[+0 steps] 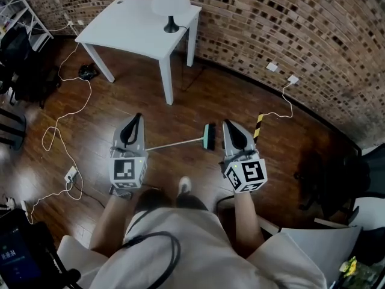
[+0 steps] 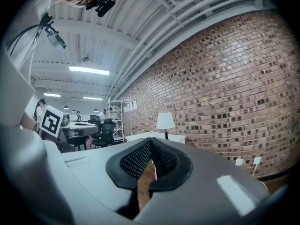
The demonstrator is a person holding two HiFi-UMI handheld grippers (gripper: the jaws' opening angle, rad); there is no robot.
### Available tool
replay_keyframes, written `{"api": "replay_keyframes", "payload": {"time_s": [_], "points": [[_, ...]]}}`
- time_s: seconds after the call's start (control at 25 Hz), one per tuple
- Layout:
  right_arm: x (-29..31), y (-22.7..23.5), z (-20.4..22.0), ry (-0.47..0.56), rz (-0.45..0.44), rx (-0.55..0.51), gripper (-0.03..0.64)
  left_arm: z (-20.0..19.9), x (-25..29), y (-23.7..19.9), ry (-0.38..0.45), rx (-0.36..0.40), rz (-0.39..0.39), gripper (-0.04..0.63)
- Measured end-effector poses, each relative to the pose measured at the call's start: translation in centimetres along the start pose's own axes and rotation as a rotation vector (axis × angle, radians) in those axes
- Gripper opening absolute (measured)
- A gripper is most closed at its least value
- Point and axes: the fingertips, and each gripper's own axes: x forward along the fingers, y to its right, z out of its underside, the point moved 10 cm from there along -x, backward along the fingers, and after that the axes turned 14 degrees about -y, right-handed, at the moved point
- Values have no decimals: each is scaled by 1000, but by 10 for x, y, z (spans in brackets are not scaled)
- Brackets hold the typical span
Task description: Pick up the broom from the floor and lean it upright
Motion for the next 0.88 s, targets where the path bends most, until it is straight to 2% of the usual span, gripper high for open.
{"api": "replay_keyframes", "payload": {"time_s": [0.24, 0.88], "points": [[20, 4, 3, -13, -9, 4, 12, 10, 16, -16, -32, -17, -33, 2], [61, -6, -13, -22, 42, -6, 12, 16, 52, -54, -45, -29, 19, 2]]}}
